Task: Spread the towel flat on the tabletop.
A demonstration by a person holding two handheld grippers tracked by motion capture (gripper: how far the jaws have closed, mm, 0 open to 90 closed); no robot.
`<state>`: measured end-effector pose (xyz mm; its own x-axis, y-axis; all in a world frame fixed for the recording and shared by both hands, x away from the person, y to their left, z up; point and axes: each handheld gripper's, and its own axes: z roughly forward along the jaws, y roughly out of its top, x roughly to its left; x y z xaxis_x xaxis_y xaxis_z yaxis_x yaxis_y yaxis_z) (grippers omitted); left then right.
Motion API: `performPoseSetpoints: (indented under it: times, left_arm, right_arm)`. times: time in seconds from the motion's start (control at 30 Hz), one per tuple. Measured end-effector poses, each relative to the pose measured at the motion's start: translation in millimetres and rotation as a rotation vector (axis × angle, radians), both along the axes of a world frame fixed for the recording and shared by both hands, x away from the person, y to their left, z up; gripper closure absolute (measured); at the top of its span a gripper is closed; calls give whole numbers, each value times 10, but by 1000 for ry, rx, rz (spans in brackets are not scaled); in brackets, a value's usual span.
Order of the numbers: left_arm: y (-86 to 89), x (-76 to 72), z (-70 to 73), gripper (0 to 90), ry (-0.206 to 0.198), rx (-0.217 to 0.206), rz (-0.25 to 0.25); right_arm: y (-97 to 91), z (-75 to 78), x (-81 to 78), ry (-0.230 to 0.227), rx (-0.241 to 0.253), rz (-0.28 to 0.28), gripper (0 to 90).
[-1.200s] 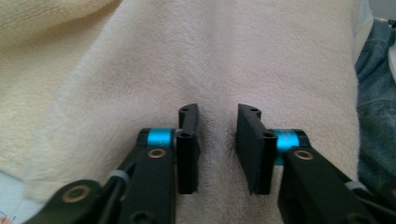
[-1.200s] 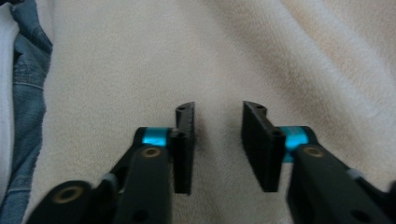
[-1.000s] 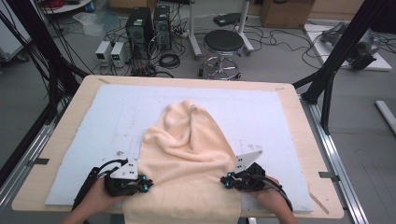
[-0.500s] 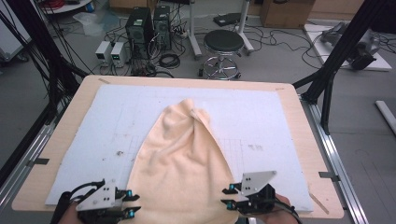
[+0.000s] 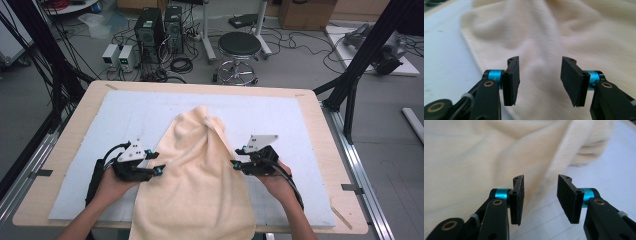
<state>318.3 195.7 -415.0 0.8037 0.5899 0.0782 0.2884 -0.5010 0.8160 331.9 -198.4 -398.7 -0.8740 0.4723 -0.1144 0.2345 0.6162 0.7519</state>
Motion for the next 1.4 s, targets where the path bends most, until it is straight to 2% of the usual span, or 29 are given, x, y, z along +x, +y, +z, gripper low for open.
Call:
performPoseSetpoints:
  times: [0.03,0.07,0.1,0.13,0.17,0.2,0.23,0.3,0.37,0.43,0.5,0.53,0.57,0.63,0.67,0.7,0.77,0.83,0.9,0.93,0.97,1.03,1.07,1.2,1.23,1.27,1.3,1.33,1.4]
  left_arm:
    - [-1,76,-38,500,22,0,13]
    - [-2,170,-122,533,72,6,36]
    - [-2,170,-122,549,72,6,36]
    - [1,217,-170,549,106,21,37]
    - [-9,252,-229,596,148,35,41]
    - [-16,257,-253,596,155,33,37]
    - [-24,250,-248,624,145,30,34]
    - [-40,227,-231,827,129,54,20]
    - [-31,201,-204,842,130,69,26]
    - [1,164,-179,854,130,73,31]
    - [50,89,-134,856,119,81,27]
    - [78,33,-111,857,111,78,23]
    - [112,-29,-91,859,108,66,16]
    - [174,-179,-76,898,107,51,3]
    - [203,-262,-82,898,118,54,-6]
    - [236,-361,-99,897,139,46,-33]
    - [252,-528,-118,895,142,64,-76]
    - [243,-545,-79,830,136,57,-78]
    - [231,-527,-51,774,126,58,-84]
    - [211,-493,-24,774,119,51,-92]
    - [180,-438,15,697,112,41,-93]
    - [125,-337,74,678,89,32,-94]
    - [88,-269,100,616,78,11,-86]
    - [-84,30,194,552,50,-41,-59]
    - [-147,127,202,552,51,-52,-56]
    - [-185,183,199,527,57,-59,-51]
    - [-285,318,169,511,77,-57,-46]
    - [-285,318,169,493,77,-57,-46]
    - [-397,447,100,449,119,-33,-56]
  right_arm:
    - [22,-11,71,7,6,-17,567]
    - [60,-51,169,22,9,-23,579]
    - [74,-73,198,36,9,-20,601]
    - [74,-73,198,36,9,-20,601]
    - [100,-142,261,72,-3,-13,724]
    - [100,-142,261,72,-3,-13,724]
    - [103,-159,271,92,-5,-11,794]
    - [60,-185,293,110,-30,-3,865]
    - [32,-173,287,115,-25,-6,868]
    - [-138,-104,211,116,6,-36,872]
    - [-191,-78,162,112,-1,-42,872]
    - [-247,-54,102,100,-9,-43,873]
    - [-355,-41,-36,115,1,-44,873]
    - [-426,-76,-180,127,-19,-39,873]
    - [-426,-76,-180,127,-19,-39,873]
    - [-482,-166,-337,158,-13,-20,872]
    - [-482,-236,-429,180,-19,1,866]
    - [-455,-241,-480,161,-36,4,787]
    - [-430,-177,-454,157,-20,-9,711]
    - [-430,-177,-454,157,-20,-9,711]
    - [-369,-63,-397,112,-21,-21,624]
    - [-343,-21,-367,106,-15,-18,612]
    - [-253,88,-277,68,2,-22,588]
    - [-12,242,-36,-3,4,-13,571]
    - [-12,242,-36,-3,4,-13,564]
    - [123,276,109,-25,-12,-10,548]
    - [191,278,184,-21,-19,-14,545]
    - [191,278,184,-21,-19,-14,545]
    - [358,201,404,-7,-32,-23,550]
